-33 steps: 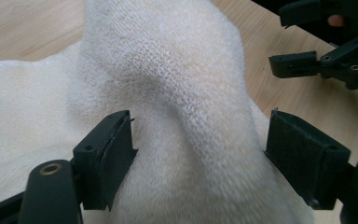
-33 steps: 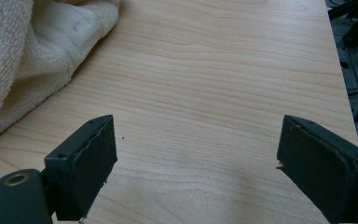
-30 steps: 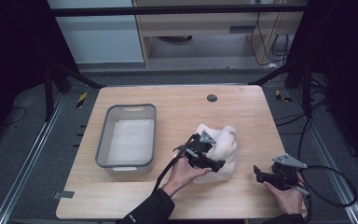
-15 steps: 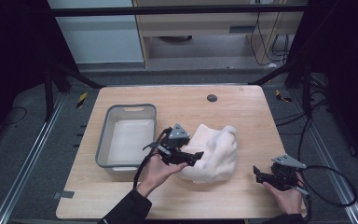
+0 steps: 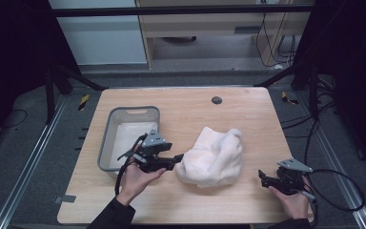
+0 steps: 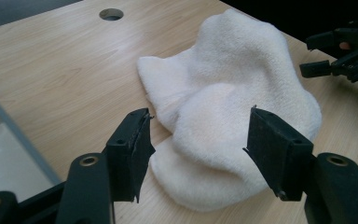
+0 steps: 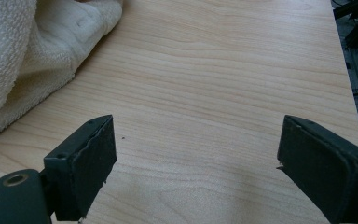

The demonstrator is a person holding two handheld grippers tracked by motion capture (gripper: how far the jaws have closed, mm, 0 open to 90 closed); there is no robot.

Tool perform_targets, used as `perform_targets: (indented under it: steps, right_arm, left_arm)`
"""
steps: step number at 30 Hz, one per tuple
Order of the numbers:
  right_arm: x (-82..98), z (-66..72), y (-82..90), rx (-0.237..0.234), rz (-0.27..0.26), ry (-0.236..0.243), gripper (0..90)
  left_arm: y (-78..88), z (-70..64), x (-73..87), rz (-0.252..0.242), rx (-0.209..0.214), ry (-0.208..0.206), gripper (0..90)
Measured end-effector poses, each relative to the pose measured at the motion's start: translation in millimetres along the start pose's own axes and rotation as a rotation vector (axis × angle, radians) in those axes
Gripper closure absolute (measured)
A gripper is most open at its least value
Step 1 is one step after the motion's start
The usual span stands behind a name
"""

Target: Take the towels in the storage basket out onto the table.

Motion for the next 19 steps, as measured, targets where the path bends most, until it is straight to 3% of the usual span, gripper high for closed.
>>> perform_targets:
  steps: [5, 12, 19]
  right_arm:
    - [0.4, 0.2, -0.5, 0.0, 0.003, -0.001, 11.5]
    - [0.9, 0.9, -1.2, -0.003, 0.002, 0.003, 11.0]
    - [1.4, 0.3, -2.2, -0.006, 0.008, 0.003, 10.3]
  left_arm:
    - [11.1, 10.2, 12.4, -0.022, -0.035, 0.021, 39.0]
    - [31.9, 29.7, 35.5, -0.096, -0.098, 0.09, 36.9]
    - [47.1, 45.2, 54.5, -0.113, -0.131, 0.14, 34.9]
Point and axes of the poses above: each handheld gripper's, and its own axes: y roughly backward along the jaws, x roughly out of its underside, z roughly to its left, the point moved 4 cm from there along -y, roughly forward along the jaws, and after that the axes turned 15 degrees about z, right-handed, at the moved point
